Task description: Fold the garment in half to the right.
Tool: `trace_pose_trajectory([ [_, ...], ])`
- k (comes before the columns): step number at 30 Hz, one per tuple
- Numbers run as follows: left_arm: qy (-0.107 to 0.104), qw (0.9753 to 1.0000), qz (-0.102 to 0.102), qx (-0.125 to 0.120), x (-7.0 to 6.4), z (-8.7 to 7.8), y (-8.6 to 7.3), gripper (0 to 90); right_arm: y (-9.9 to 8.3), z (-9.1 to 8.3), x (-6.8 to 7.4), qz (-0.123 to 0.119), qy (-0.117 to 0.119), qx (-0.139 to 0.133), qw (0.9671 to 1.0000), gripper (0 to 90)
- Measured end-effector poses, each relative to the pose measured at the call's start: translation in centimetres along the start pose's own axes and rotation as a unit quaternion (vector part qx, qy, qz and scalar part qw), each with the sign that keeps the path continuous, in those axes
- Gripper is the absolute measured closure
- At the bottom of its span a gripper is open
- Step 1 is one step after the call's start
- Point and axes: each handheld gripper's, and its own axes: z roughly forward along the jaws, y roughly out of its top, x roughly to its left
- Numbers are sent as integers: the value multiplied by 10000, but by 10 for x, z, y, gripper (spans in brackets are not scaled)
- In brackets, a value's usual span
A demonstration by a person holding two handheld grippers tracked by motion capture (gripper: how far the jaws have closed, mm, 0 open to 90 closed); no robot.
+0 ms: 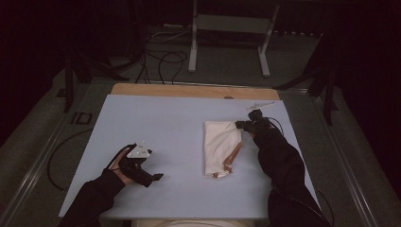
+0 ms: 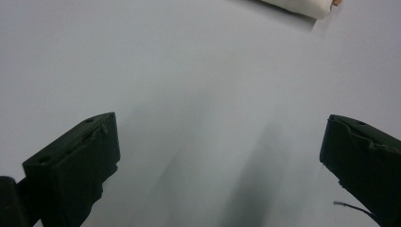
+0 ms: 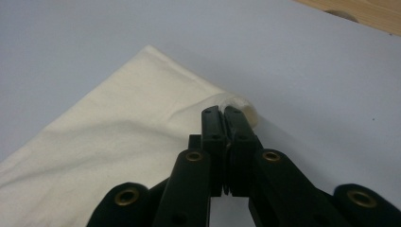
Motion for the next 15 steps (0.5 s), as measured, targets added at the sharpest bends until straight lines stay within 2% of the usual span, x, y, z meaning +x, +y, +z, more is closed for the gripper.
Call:
trace_pose_trajectory([
  [2,38,10000,-22,-35,-1,-3,-3,0,-1,1,-1,23,0,-11,10000,883],
  [10,201,9996,-188,-107,2,-14,-14,0,-19,14,-16,303,-118,232,9992,844],
  [12,225,9994,-228,-123,2,-16,-17,0,-22,14,-17,352,-96,280,9989,898],
  [15,258,9993,-261,-95,3,-17,-22,0,-26,14,-19,310,-145,371,9987,900],
])
